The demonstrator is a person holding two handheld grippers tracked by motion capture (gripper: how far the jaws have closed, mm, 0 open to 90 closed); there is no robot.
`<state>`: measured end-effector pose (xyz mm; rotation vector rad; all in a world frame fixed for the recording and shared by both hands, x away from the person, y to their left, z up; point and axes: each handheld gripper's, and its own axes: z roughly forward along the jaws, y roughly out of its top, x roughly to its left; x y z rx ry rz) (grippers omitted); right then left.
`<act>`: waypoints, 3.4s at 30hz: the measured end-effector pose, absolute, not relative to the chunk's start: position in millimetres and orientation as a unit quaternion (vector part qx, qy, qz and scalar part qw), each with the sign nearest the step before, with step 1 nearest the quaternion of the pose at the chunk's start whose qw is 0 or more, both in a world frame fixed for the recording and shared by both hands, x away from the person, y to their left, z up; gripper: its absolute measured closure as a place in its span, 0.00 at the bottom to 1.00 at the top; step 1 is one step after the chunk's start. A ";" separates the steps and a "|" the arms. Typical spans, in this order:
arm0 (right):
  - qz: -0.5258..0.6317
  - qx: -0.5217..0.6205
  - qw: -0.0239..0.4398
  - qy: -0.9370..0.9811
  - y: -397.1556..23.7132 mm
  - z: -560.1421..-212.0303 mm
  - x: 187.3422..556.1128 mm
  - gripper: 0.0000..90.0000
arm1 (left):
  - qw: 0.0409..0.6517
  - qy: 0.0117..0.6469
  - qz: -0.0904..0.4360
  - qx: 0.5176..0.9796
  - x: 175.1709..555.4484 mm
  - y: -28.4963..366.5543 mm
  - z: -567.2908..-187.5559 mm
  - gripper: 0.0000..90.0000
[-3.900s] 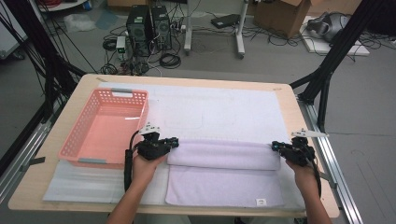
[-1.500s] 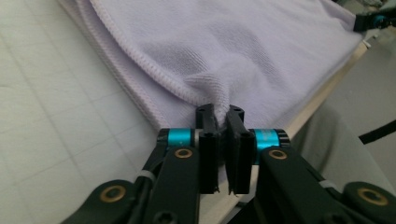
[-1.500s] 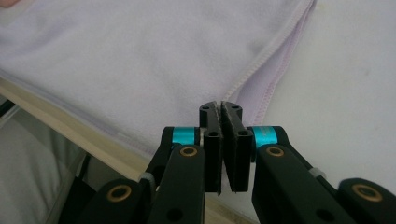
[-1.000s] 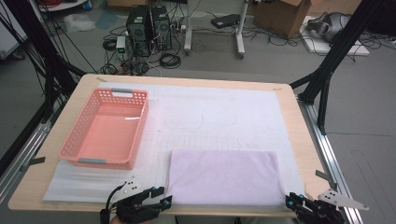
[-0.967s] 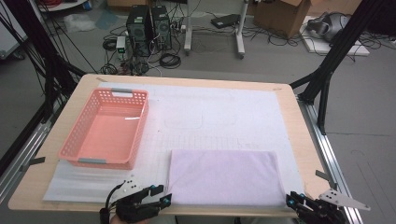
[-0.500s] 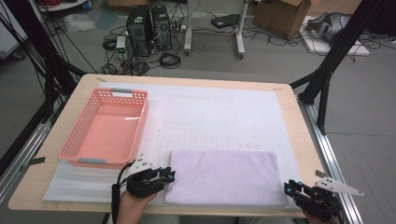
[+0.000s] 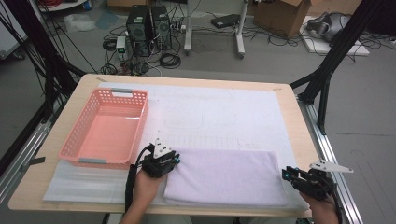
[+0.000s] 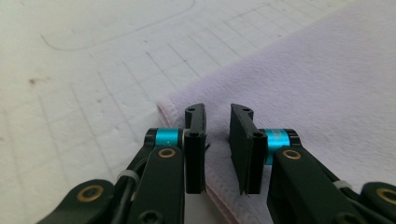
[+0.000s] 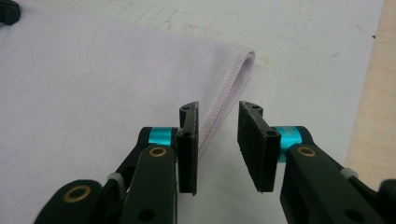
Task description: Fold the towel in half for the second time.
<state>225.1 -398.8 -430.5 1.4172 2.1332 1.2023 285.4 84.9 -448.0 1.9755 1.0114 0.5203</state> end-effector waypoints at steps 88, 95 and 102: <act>0.446 0.450 0.214 0.743 -388.1 -429.0 213.5 0.27 | 0.569 0.414 0.136 0.697 246.2 120.8 -433.2 0.32; 0.446 0.445 0.214 0.747 -385.2 -430.5 215.1 0.24 | 0.570 0.412 0.144 0.696 245.4 122.5 -434.0 0.22; 0.454 0.452 0.215 0.737 -387.4 -429.0 217.6 0.21 | 0.565 0.413 0.146 0.700 243.4 122.9 -436.0 0.27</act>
